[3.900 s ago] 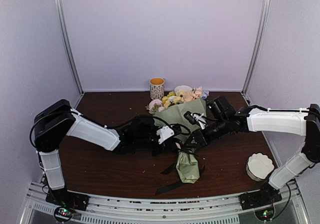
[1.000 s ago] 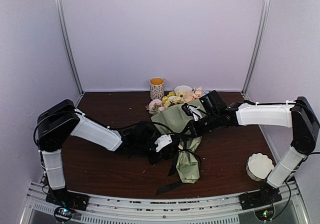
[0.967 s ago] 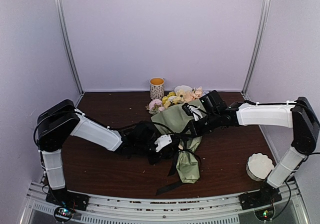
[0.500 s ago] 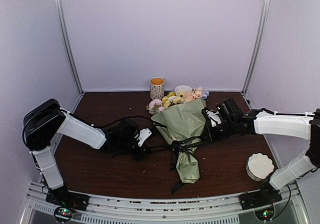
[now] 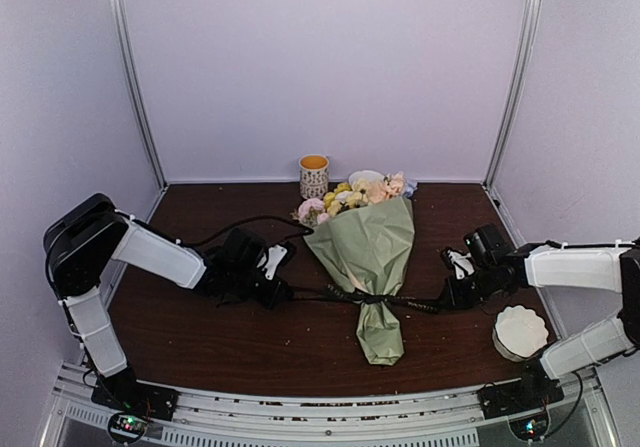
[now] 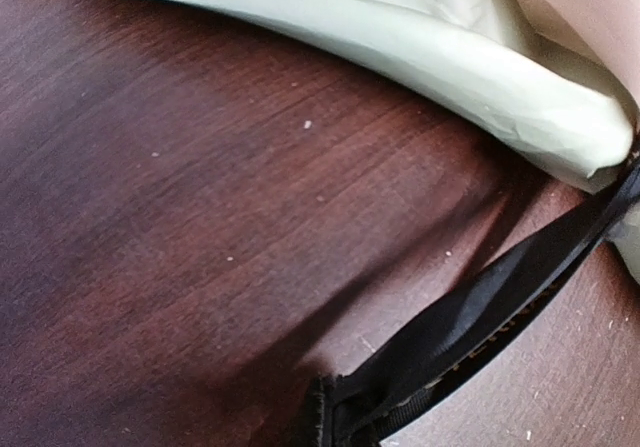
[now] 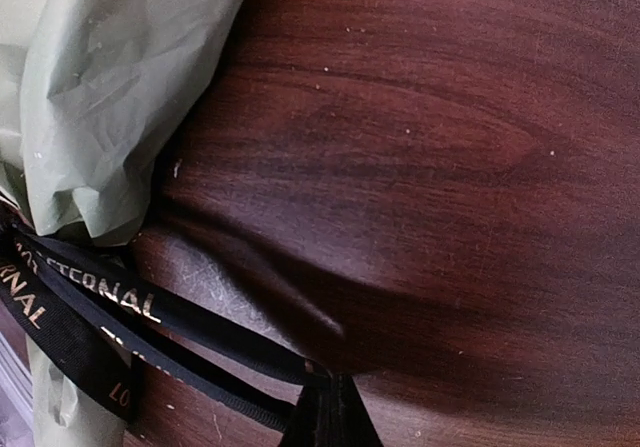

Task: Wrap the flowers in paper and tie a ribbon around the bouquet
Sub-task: Tie the ribbon around the folded bouquet.

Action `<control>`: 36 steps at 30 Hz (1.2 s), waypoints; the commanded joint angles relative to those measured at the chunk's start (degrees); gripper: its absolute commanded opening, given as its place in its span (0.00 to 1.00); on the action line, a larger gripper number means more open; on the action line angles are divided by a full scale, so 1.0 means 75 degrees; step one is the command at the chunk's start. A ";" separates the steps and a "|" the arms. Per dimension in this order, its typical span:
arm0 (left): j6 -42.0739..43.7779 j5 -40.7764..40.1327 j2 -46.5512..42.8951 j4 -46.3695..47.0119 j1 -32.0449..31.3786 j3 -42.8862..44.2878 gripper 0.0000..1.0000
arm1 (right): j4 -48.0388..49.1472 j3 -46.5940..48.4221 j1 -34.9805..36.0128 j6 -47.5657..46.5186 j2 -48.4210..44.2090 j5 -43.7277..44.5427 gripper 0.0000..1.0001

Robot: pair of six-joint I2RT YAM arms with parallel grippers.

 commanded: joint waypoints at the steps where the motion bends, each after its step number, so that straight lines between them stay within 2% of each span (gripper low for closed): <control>1: -0.0494 -0.0262 0.0372 -0.0969 0.0391 -0.0331 0.00 | -0.0020 -0.0166 -0.0425 0.0138 0.0334 -0.0345 0.00; 7: -0.0716 -0.0239 0.0441 -0.0913 0.0685 -0.0584 0.00 | 0.0106 -0.0240 -0.0984 0.0485 0.0455 -0.0842 0.00; 17: -0.0693 -0.0171 0.0339 -0.0669 0.0843 -0.0840 0.00 | 0.0172 -0.0474 -0.1031 0.0715 0.0231 -0.0837 0.00; 19: -0.0575 0.0106 0.0218 -0.0308 0.0826 -0.0960 0.00 | 0.0203 -0.0485 -0.1028 0.0742 0.0212 -0.0808 0.00; 21: -0.0399 0.0855 -0.0027 0.0351 0.0806 -0.1206 0.00 | 0.0118 -0.0325 -0.1028 0.0541 0.0249 -0.0876 0.00; 22: -0.0302 0.1350 -0.0170 0.0605 0.0753 -0.1249 0.00 | 0.0048 -0.0227 -0.1019 0.0389 0.0224 -0.1058 0.09; 23: -0.0185 0.1770 -0.0312 0.0772 0.0649 -0.1234 0.03 | 0.0048 -0.0154 -0.1011 0.0291 0.0098 -0.1408 0.21; 24: -0.0012 0.2084 -0.0493 0.0812 0.0483 -0.1189 0.18 | 0.0183 -0.0116 -0.1005 0.0270 -0.0097 -0.1848 0.32; 25: 0.0181 0.2222 -0.0697 0.0780 0.0305 -0.1143 0.40 | 0.0370 -0.0110 -0.1005 0.0330 -0.0420 -0.2201 0.45; 26: 0.0394 0.2278 -0.0958 0.0718 0.0098 -0.1109 0.68 | 0.0557 -0.0093 -0.1011 0.0437 -0.0796 -0.2403 0.67; 27: 0.0594 0.2337 -0.1249 0.0692 -0.0048 -0.1115 0.93 | 0.0683 -0.0050 -0.1005 0.0514 -0.1168 -0.2465 0.94; 28: 0.0648 0.2406 -0.1647 0.0817 -0.0108 -0.1208 0.97 | 0.0759 0.0010 -0.1015 0.0588 -0.1559 -0.2416 0.99; 30: 0.0357 0.2489 -0.2402 0.1518 -0.0061 -0.1587 0.98 | 0.0699 0.0213 -0.1039 0.0626 -0.2212 -0.1939 1.00; 32: 0.0131 0.2002 -0.3139 0.1966 0.0028 -0.1849 0.98 | 0.0500 0.0458 -0.1106 0.0490 -0.2682 -0.1207 1.00; 34: 0.0220 0.1108 -0.3658 0.1554 0.0148 -0.1712 0.98 | 0.0360 0.0657 -0.1249 0.0403 -0.2988 -0.0426 1.00; 36: 0.0310 -0.0114 -0.3853 0.0590 0.0378 -0.1259 0.98 | 0.0539 0.0588 -0.1462 0.0462 -0.3267 0.0272 1.00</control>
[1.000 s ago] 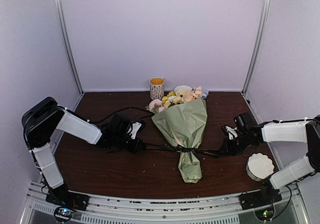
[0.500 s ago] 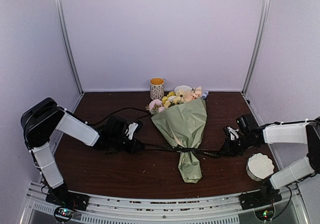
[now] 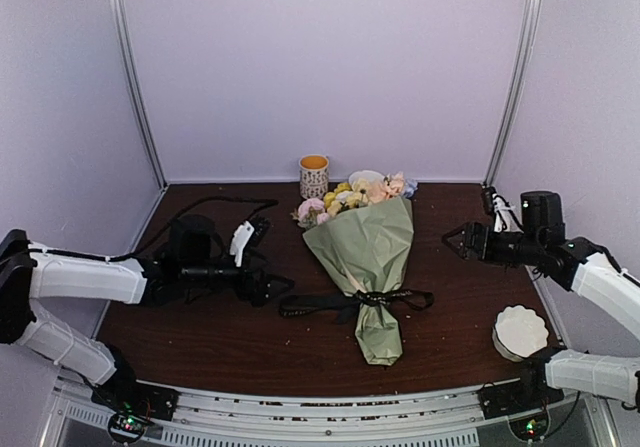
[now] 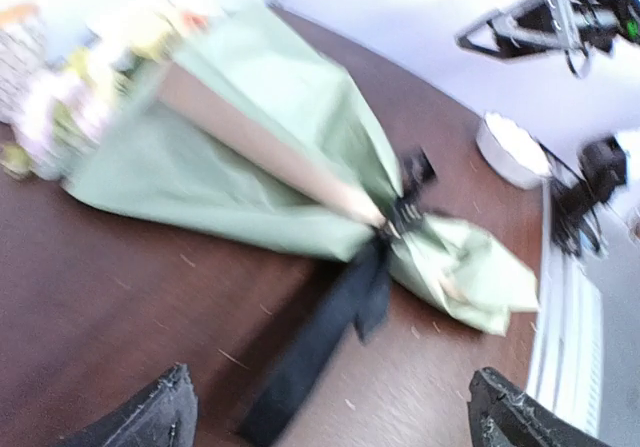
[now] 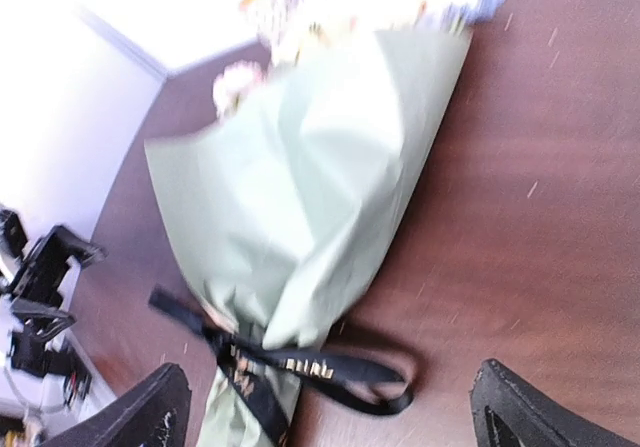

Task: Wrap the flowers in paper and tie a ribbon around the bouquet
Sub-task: Tie the ribbon around the folded bouquet, then reset both arms

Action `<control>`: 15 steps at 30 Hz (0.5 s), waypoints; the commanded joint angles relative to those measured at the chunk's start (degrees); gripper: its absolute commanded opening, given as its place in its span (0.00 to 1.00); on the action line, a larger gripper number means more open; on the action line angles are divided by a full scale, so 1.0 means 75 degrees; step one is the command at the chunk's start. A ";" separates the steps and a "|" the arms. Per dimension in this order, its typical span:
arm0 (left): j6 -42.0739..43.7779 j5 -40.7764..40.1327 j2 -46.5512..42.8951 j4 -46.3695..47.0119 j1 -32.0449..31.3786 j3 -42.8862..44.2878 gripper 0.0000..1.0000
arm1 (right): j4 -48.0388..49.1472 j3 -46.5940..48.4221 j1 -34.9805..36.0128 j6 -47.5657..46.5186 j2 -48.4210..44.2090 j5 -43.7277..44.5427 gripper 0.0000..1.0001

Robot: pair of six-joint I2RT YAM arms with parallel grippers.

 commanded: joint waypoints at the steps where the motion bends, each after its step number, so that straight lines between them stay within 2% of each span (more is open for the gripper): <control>1: 0.0171 -0.2210 -0.0455 -0.0884 0.0590 0.0691 0.98 | 0.0345 -0.0025 -0.0434 -0.0078 -0.0533 0.1876 1.00; 4: -0.0080 -0.3013 -0.0420 -0.1698 0.1454 0.1060 0.98 | 0.0686 -0.0532 -0.0838 -0.0042 -0.0865 0.2872 1.00; 7: -0.0602 -0.3925 -0.0503 -0.2625 0.2673 0.1182 0.98 | 0.1059 -0.1045 -0.1420 0.0120 -0.1233 0.2944 1.00; 10: -0.0942 -0.4304 -0.0676 -0.2891 0.3883 0.0977 0.98 | 0.1345 -0.1445 -0.1764 0.0084 -0.1429 0.2974 1.00; 15: -0.0586 -0.6181 -0.1436 -0.2749 0.4236 0.0375 0.98 | 0.1257 -0.1552 -0.1784 -0.0066 -0.1457 0.3214 1.00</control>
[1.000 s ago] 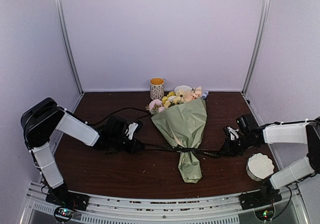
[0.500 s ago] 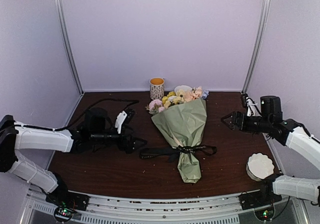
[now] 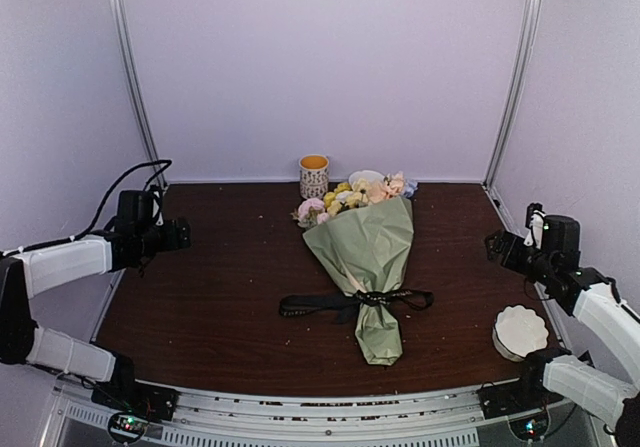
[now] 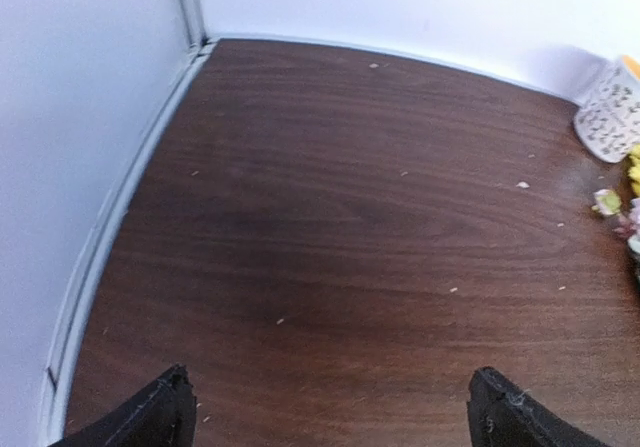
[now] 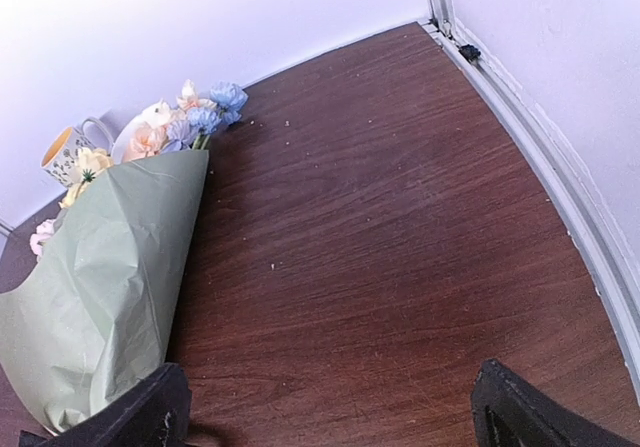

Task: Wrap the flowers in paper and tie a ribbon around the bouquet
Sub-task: Reset both arms

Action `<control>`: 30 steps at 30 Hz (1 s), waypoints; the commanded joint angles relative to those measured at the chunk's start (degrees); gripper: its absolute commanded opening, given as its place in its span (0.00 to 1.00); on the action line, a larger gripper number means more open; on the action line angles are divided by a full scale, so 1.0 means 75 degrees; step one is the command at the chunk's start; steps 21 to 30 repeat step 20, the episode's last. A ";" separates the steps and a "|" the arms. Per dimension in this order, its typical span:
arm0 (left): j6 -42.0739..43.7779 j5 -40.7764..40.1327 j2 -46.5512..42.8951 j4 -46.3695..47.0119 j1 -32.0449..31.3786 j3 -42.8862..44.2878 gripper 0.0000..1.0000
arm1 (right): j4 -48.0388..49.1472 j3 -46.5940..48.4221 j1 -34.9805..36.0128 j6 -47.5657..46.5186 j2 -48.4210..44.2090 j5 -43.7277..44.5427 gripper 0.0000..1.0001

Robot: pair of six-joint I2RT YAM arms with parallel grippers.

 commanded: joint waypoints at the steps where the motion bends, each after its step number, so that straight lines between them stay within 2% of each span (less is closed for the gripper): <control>1: 0.0056 -0.1822 -0.0865 -0.0088 0.0087 -0.0449 0.98 | 0.0437 -0.0138 -0.0041 -0.0134 -0.0154 0.0511 1.00; 3: 0.0354 -0.1921 -0.1230 0.0230 0.0171 -0.0631 0.98 | 0.0565 -0.0234 -0.0047 -0.0162 -0.0209 0.0568 1.00; 7: 0.0813 -0.2841 -0.1663 0.0474 0.0207 -0.0929 0.98 | 0.0606 -0.0298 -0.0058 -0.0233 -0.0356 0.0770 1.00; 17: 0.1588 -0.3103 -0.1777 0.1143 0.0222 -0.1187 0.98 | 0.0733 -0.0511 -0.0058 -0.0286 -0.0436 0.0534 1.00; 30: 0.1690 -0.2964 -0.1801 0.1228 0.0222 -0.1237 0.98 | 0.0794 -0.0564 -0.0059 -0.0287 -0.0561 0.0605 1.00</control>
